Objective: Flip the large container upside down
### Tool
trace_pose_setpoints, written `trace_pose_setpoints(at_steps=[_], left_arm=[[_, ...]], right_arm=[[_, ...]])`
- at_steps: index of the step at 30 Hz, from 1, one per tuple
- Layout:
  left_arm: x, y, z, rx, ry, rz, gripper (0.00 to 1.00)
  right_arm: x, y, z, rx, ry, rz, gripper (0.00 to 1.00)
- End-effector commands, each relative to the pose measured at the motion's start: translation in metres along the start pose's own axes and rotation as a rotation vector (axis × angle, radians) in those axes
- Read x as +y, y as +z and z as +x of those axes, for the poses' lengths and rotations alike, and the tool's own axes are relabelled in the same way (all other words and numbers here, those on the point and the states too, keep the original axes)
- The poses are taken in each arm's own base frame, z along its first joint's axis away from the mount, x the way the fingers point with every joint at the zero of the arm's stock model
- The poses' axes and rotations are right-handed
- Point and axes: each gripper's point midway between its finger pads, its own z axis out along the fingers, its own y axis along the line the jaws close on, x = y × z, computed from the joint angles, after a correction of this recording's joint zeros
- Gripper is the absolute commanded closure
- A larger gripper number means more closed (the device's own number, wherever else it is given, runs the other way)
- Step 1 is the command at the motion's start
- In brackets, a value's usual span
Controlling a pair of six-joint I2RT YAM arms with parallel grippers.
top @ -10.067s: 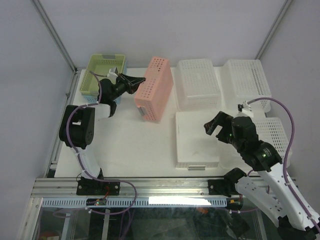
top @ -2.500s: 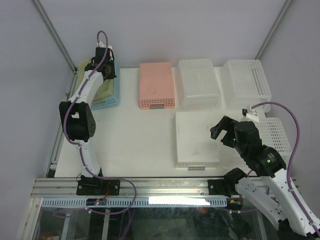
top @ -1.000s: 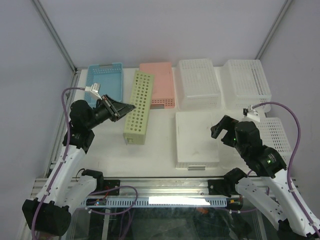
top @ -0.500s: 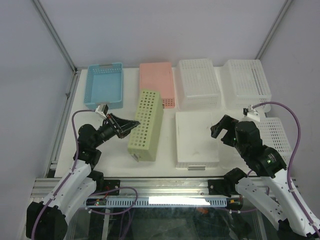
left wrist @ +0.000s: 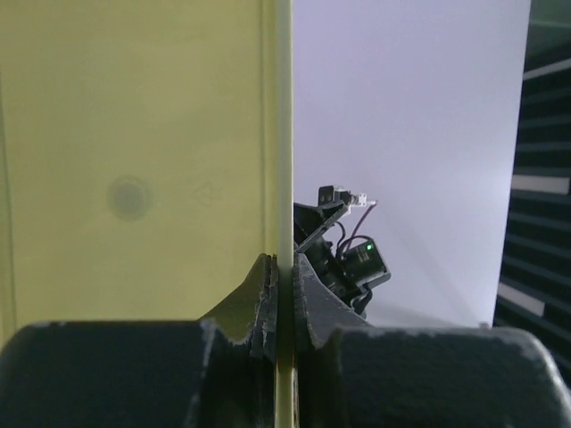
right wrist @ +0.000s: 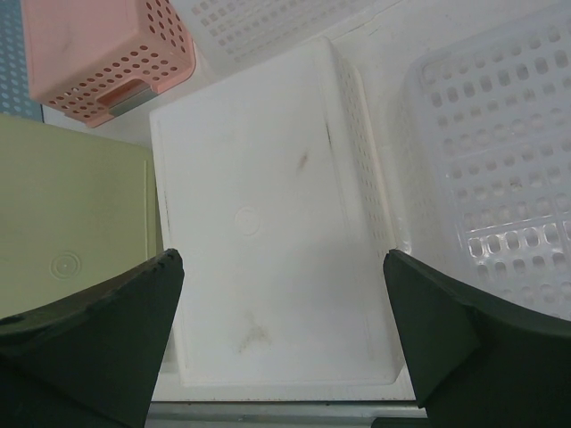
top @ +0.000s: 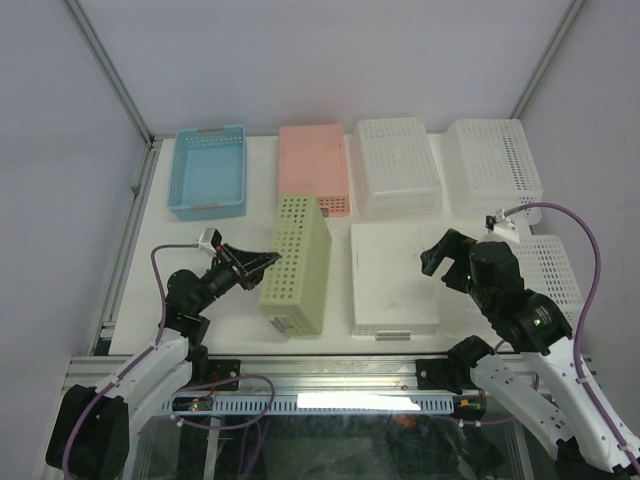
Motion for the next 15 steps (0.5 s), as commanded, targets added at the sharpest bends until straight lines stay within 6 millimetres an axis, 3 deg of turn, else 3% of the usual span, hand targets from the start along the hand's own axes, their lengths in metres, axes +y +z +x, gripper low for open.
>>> trace_pose_setpoints(at_steps=[1,9,11,15], left_arm=[[-0.024,-0.007,-0.003,-0.049,-0.041,0.143,1.00],[0.008,-0.012,-0.011,-0.100,-0.099,0.060,1.00],[0.022,-0.013,-0.009,-0.090,-0.090,0.006,0.83],[0.051,-0.014,-0.009,-0.091,-0.046,-0.131,0.67]], right_arm=[[0.011,0.001,-0.014,-0.046,0.020,-0.033,0.01],[0.011,0.000,-0.015,-0.047,0.018,-0.032,0.01],[0.011,-0.001,-0.015,-0.047,0.017,-0.032,0.01],[0.009,-0.003,-0.016,-0.052,0.015,-0.026,0.01]])
